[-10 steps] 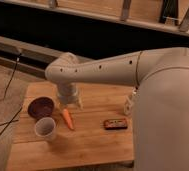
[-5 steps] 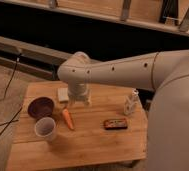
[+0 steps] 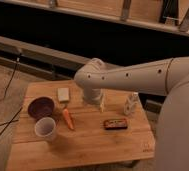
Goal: Place the eraser in the ceramic cup
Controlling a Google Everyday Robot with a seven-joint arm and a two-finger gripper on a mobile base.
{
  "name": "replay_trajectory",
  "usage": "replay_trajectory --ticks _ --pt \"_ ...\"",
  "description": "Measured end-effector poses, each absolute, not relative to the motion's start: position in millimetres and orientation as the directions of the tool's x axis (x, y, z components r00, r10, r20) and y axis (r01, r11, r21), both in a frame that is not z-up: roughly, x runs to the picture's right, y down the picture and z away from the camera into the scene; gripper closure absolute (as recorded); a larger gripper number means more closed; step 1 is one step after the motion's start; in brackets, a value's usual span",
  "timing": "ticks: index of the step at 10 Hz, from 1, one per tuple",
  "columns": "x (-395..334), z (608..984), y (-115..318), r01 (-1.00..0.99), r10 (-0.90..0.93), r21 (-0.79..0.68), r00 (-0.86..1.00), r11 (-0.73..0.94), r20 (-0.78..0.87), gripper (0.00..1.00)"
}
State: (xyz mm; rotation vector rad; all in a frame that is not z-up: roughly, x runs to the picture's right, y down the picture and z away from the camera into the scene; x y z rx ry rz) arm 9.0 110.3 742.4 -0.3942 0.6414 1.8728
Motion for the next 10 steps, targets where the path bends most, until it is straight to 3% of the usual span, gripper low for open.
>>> replay_trajectory --ticks 7,10 --pt "7 742 109 -0.917 0.742 0.255 -0.398 -0.306 -0.54 0.35" --pt "-14 764 126 -0.953 0.757 0.213 -0.302 -0.217 -0.58 0.35"
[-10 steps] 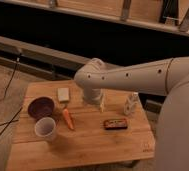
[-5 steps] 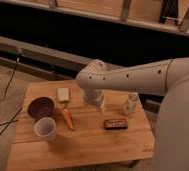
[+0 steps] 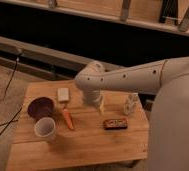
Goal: Place the eraser in the ceramic cup
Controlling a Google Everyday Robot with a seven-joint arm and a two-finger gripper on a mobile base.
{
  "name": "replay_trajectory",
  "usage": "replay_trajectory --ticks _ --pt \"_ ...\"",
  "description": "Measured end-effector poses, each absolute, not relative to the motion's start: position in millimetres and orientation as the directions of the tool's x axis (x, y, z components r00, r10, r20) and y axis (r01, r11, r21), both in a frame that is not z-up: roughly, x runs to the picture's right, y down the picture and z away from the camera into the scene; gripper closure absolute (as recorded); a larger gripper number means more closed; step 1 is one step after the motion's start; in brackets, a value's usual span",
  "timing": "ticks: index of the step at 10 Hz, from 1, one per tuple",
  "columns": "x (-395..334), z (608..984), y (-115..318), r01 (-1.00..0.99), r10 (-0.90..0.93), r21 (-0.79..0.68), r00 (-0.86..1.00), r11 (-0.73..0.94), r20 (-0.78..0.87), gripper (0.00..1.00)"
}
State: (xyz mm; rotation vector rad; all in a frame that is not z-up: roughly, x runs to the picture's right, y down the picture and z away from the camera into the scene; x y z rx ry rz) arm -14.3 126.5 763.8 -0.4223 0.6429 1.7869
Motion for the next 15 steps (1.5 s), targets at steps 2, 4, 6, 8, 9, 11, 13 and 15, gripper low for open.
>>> replay_trajectory --ticks 2,4,6,8,9,11,13,15 --pt "-35 785 147 -0.986 0.751 0.125 -0.163 -0.108 -0.64 0.35" --pt "-43 797 155 -0.994 0.738 0.08 -0.108 -0.073 -0.666 0.35" --pt "-34 803 154 -0.994 0.736 0.073 -0.113 -0.086 -0.667 0.35" --pt "-21 804 155 -0.993 0.739 0.07 -0.116 -0.093 -0.663 0.35" --pt "-11 802 156 -0.994 0.744 0.064 -0.105 -0.083 -0.66 0.35" --pt "5 785 171 -1.0 0.741 0.023 -0.03 -0.019 -0.671 0.35" --pt "21 768 193 -0.999 0.715 -0.008 0.031 0.035 -0.698 0.35" --pt "31 759 214 -0.997 0.687 -0.032 0.07 0.069 -0.724 0.35"
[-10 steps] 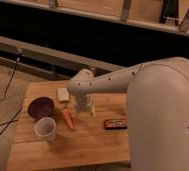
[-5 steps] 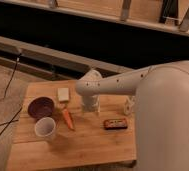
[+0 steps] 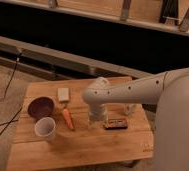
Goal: Place the eraser in the ceramic cup
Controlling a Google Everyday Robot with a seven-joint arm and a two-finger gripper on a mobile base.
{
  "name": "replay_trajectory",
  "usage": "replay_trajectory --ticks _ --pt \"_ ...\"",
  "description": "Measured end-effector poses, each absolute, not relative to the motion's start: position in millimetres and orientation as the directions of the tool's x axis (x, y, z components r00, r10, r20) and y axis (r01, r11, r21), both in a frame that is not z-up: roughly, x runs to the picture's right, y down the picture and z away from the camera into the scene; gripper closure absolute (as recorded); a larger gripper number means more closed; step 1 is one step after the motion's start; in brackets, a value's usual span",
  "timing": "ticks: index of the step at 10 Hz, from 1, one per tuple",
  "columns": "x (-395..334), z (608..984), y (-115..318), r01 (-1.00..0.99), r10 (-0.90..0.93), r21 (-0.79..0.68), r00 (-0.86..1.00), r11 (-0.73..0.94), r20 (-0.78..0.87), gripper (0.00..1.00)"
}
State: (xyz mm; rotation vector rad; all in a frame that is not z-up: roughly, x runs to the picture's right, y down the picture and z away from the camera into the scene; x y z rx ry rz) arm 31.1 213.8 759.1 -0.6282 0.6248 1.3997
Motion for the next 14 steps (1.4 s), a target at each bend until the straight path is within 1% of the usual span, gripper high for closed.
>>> replay_trajectory --ticks 4,9,12,14 --pt "41 774 234 -0.998 0.672 -0.041 0.066 0.054 -0.737 0.35" --pt "46 806 240 -0.998 0.68 -0.066 0.053 0.007 -0.731 0.35" --pt "53 814 246 -0.997 0.673 -0.071 0.049 -0.005 -0.738 0.35" --pt "57 821 243 -0.997 0.678 -0.071 0.052 0.0 -0.733 0.35"
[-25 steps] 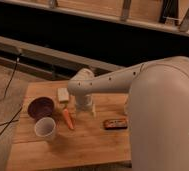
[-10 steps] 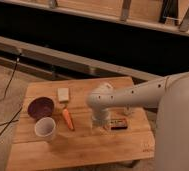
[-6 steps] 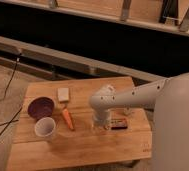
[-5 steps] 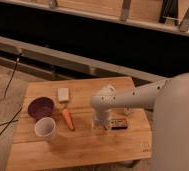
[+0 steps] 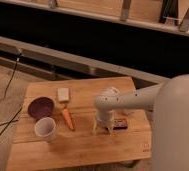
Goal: Place the eraser in the ceramic cup
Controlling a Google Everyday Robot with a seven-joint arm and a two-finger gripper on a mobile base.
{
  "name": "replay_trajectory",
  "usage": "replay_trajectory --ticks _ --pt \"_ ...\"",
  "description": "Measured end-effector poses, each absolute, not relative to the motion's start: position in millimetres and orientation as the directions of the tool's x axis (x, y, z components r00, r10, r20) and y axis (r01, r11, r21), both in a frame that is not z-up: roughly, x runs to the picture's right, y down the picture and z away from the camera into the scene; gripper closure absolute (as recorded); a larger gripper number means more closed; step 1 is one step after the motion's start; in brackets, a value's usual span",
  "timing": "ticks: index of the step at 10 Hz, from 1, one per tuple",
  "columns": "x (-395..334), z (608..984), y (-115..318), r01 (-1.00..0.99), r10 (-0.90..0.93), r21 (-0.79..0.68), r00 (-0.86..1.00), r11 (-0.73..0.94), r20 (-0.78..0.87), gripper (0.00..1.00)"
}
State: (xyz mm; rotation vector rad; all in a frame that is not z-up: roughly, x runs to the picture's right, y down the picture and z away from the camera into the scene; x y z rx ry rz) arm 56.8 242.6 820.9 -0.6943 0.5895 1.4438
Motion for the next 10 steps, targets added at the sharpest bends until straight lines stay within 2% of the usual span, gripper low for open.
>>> replay_trajectory --ticks 5,10 --pt "45 844 194 -0.992 0.718 -0.087 0.124 0.089 -0.685 0.35" --pt "50 854 166 -0.986 0.734 -0.056 0.156 0.16 -0.661 0.35"
